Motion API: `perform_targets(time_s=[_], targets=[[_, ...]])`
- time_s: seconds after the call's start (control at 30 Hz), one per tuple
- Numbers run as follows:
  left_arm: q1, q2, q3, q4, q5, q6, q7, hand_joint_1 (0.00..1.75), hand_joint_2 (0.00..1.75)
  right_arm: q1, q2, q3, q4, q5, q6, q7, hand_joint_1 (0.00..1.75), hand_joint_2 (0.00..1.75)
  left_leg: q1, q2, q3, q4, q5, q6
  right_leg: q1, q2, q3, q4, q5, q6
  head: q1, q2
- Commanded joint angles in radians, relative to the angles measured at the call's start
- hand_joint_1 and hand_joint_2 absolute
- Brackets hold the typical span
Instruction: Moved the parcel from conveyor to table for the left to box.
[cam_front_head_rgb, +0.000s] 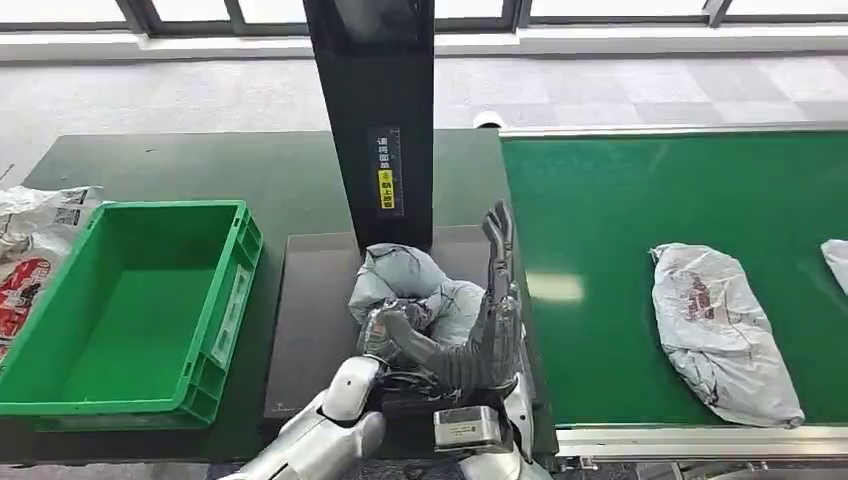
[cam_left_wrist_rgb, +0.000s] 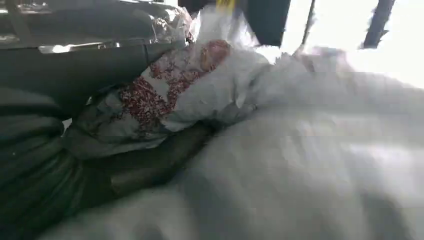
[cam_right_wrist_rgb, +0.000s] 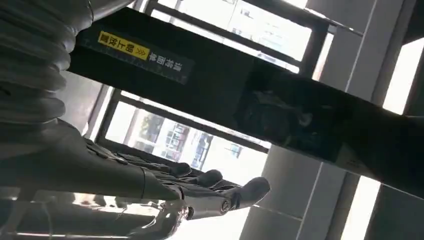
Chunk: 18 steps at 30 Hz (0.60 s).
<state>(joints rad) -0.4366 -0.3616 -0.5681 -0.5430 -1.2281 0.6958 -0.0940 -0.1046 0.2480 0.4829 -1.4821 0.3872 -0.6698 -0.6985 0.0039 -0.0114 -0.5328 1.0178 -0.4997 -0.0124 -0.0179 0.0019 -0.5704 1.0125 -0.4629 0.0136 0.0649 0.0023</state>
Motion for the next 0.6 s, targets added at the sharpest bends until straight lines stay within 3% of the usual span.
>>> perform_targets(time_s=[0.03,0.17,0.3,0.6], targets=[[0.189,0.013,0.706,-0.747,0.042,0.002,-0.362,1.75,1.75,-0.056,-0.014,0.004,0.126,-0.034,-0.027,0.000,0.00,1.75,0.002,0.006,-0.008,0.001,0.002,-0.001,0.002,0.005,-0.010,0.000,0.003,-0.001,0.000,0.000],[0.178,0.013,0.825,-0.908,0.076,0.002,-0.455,1.75,1.75,-0.040,-0.022,0.009,0.119,-0.044,-0.028,0.000,0.00,1.75,0.002,0.017,-0.011,0.000,0.003,-0.003,0.002,0.015,-0.018,0.001,0.007,-0.004,0.000,0.000],[0.135,0.013,0.948,-1.015,0.142,0.002,-0.559,1.75,1.75,-0.016,-0.022,-0.001,0.103,-0.036,-0.028,0.000,0.00,1.75,0.003,0.014,-0.012,-0.002,0.004,-0.004,0.005,0.012,-0.017,-0.001,0.007,-0.005,0.000,0.000],[0.131,0.013,0.957,-1.019,0.146,0.002,-0.566,1.75,1.75,-0.014,-0.021,-0.002,0.100,-0.036,-0.028,0.000,0.00,1.75,0.004,0.007,-0.014,-0.001,0.005,-0.004,0.004,0.006,-0.017,0.000,0.006,-0.004,0.000,0.000]])
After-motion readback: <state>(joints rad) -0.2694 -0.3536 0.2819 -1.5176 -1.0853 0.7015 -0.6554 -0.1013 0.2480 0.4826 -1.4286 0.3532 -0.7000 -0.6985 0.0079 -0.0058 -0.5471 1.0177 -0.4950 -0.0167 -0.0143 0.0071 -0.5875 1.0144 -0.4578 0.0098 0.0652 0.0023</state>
